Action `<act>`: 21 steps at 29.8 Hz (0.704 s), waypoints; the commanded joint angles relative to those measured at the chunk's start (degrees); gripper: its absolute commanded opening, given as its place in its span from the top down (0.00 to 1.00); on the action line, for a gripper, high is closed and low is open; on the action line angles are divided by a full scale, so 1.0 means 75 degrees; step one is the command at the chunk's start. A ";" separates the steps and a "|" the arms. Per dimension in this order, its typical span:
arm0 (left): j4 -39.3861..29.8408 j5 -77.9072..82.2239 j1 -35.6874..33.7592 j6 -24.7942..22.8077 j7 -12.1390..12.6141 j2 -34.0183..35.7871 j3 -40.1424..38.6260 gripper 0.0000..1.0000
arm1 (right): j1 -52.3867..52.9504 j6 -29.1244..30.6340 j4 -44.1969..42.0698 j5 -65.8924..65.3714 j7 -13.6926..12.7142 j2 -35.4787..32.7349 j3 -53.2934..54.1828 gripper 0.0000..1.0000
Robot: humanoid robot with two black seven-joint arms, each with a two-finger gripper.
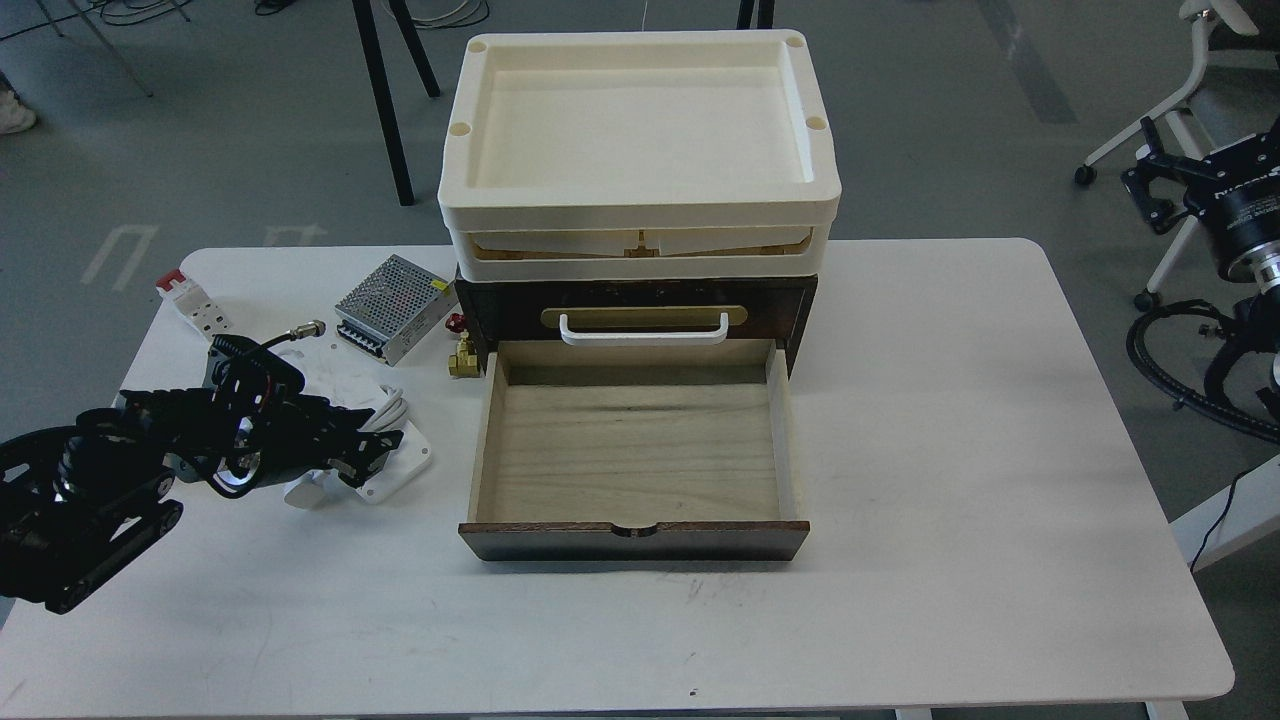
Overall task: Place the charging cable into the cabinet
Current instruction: 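Grasp the coiled white charging cable with the left gripper, then lift the cable and carry it over the open wooden drawer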
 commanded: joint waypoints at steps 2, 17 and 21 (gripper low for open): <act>0.0018 -0.0054 -0.0051 0.0338 -0.0056 0.0025 0.0390 0.81 | -0.0004 0.0000 0.0001 0.0000 0.0001 -0.0027 0.0001 0.00; -0.1408 -0.0147 -0.0403 0.0327 -0.0567 0.1756 0.0321 1.00 | -0.0016 0.0000 -0.0010 0.0000 0.0001 -0.0027 0.0059 0.00; -0.3095 -0.0942 -0.0403 0.0022 -0.0567 0.3139 0.0238 1.00 | -0.0016 0.0000 -0.0011 0.0000 0.0001 -0.0027 0.0106 0.00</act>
